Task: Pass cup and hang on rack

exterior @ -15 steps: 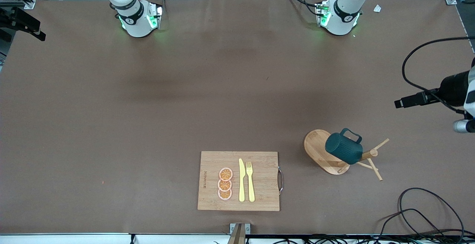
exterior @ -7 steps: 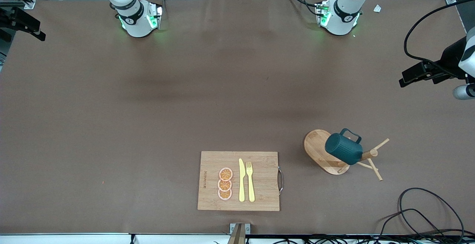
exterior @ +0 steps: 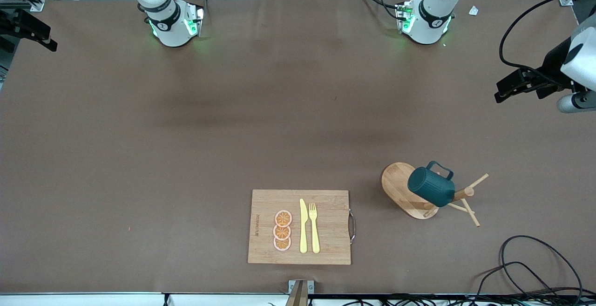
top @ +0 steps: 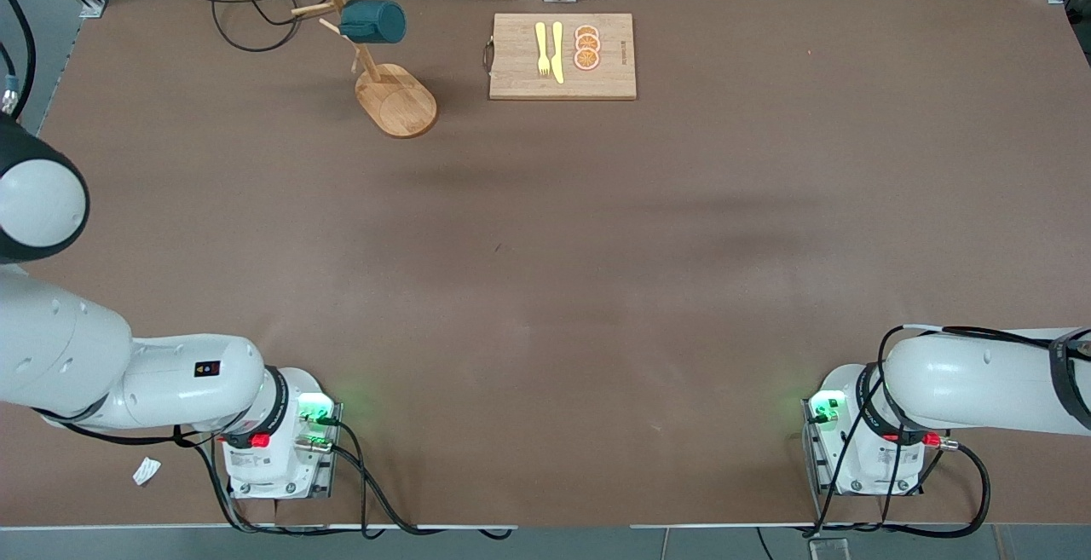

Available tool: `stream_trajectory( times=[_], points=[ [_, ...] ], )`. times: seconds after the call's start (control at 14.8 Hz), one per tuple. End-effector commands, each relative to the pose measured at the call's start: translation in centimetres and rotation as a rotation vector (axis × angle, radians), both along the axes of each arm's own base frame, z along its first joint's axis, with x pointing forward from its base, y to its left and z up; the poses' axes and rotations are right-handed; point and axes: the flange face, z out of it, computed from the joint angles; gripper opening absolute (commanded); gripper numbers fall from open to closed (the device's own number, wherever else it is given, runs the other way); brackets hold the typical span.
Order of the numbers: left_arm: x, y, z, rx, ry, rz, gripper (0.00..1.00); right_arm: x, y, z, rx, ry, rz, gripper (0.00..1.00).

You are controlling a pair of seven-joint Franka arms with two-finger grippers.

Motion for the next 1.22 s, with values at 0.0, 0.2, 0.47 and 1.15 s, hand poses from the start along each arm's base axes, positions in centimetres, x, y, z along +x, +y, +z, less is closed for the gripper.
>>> stream_trajectory(
  times=[0.0, 0.2, 0.47, 1.15],
  points=[
    [-2.2, 0.9, -0.2, 0.03, -0.038, -0.004, 1.0, -0.6, 0.1, 0.0, -0.016, 0.001, 0.01, 1.0],
    [-3.0, 1.1, 0.3, 0.047, -0.065, -0.001, 1.0, -0.6, 0.1, 0.0, -0.016, 0.001, 0.01, 1.0],
    [-3.8, 0.9, 1.5, 0.048, -0.087, -0.005, 1.0, -0.6, 0.1, 0.0, -0.016, 0.001, 0.01, 1.0],
    [-3.7, 2.5, 2.3, 0.005, -0.115, -0.052, 1.0, -0.6, 0.1, 0.0, -0.016, 0.001, 0.01, 1.0]
  ],
)
